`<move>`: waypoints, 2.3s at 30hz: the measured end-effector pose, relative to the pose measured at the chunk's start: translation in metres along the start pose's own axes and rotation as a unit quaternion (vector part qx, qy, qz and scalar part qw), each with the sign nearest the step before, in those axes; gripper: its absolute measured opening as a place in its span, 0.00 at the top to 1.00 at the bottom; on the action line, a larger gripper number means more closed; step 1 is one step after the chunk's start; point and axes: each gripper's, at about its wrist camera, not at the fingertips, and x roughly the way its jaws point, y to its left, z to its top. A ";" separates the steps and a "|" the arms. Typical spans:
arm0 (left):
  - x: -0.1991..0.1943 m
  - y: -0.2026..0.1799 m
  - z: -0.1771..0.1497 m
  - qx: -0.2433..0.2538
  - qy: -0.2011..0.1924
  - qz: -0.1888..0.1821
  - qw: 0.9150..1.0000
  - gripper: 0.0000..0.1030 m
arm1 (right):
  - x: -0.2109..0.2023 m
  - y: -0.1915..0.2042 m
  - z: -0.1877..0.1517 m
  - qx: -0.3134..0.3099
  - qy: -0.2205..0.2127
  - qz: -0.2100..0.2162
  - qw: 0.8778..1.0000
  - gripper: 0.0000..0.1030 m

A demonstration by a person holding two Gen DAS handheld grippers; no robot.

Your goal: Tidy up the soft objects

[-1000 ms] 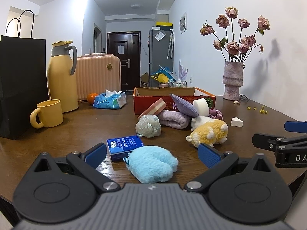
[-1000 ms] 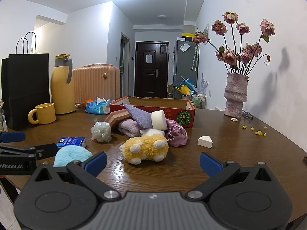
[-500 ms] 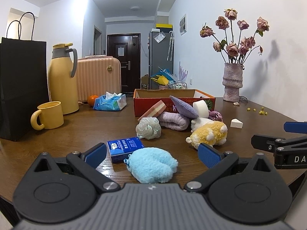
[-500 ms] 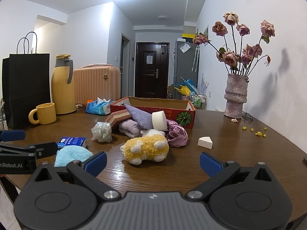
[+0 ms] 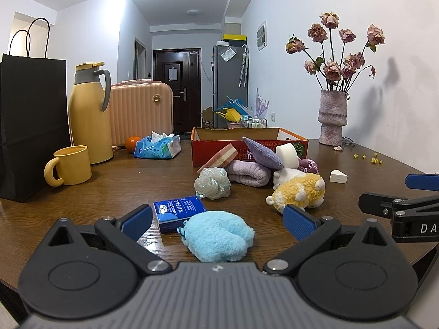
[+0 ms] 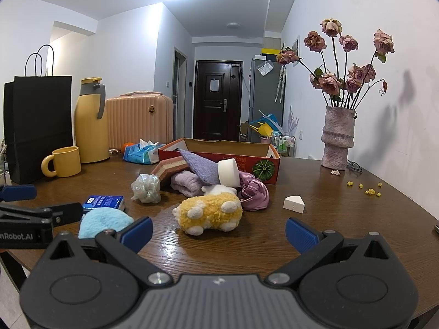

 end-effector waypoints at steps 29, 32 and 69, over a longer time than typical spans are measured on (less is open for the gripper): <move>0.000 0.002 0.001 -0.002 -0.003 -0.001 1.000 0.00 | 0.004 0.004 0.003 -0.005 0.009 0.006 1.000 0.00; 0.000 0.005 0.001 -0.004 -0.002 -0.002 1.000 0.00 | 0.008 0.006 0.004 -0.009 0.013 0.011 1.000 0.00; 0.046 0.109 -0.025 -0.041 0.034 0.062 0.997 0.00 | 0.110 0.108 0.014 -0.051 0.103 0.089 0.989 0.00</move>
